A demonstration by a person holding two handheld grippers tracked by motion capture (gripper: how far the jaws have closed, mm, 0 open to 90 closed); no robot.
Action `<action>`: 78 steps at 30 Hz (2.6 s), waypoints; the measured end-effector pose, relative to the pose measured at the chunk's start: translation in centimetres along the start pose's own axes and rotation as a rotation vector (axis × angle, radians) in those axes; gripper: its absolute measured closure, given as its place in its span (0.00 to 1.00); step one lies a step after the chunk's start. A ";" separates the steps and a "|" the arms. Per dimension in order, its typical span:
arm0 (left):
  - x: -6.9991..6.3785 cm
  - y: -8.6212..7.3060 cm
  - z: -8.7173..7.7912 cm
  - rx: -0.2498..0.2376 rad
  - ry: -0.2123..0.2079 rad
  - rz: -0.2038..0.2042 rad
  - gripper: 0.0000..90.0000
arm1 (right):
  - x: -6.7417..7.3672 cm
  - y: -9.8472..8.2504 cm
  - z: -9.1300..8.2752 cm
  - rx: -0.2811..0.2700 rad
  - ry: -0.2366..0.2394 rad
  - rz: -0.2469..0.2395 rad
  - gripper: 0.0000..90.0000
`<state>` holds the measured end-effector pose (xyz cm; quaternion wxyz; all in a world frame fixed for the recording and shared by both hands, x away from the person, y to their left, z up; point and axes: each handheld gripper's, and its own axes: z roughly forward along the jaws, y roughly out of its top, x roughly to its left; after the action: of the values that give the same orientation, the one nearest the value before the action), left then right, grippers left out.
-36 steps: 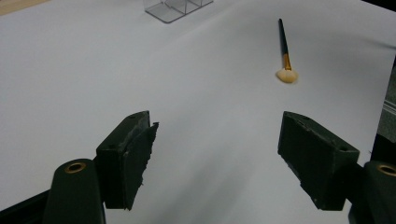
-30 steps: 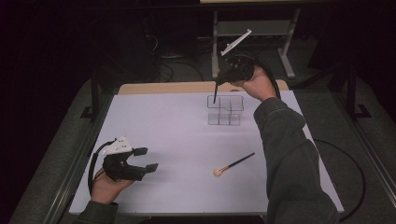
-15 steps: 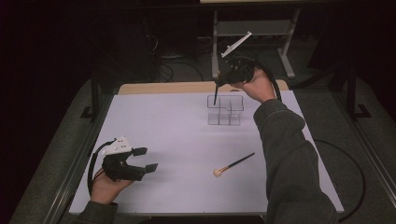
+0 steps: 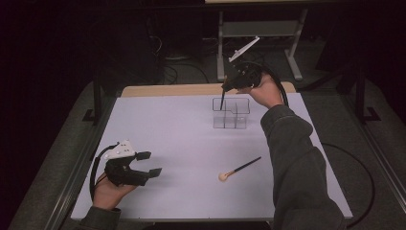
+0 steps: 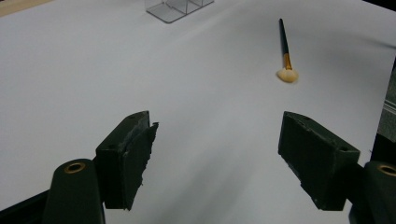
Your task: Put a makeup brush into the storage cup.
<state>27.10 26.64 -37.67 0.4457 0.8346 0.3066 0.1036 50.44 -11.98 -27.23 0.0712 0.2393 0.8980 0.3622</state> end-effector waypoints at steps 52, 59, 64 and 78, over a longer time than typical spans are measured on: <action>0.0 0.0 0.0 0.005 0.000 0.004 0.28 | -0.1 -2.2 1.5 0.011 0.008 0.044 0.92; 0.0 0.0 0.1 0.011 -0.001 0.010 0.28 | 0.0 -2.7 1.5 -0.005 0.009 0.068 0.92; -0.1 0.0 0.1 0.010 -0.002 0.006 0.28 | -0.1 -2.7 1.8 -0.007 0.005 0.045 0.92; -0.2 -0.1 0.2 0.003 -0.005 -0.001 0.28 | 0.1 -3.2 2.6 -0.005 0.012 0.072 0.92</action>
<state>27.03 26.45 -37.82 0.4450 0.8355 0.3062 0.1010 49.88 -12.30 -31.37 0.0534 0.2693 0.8883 0.3682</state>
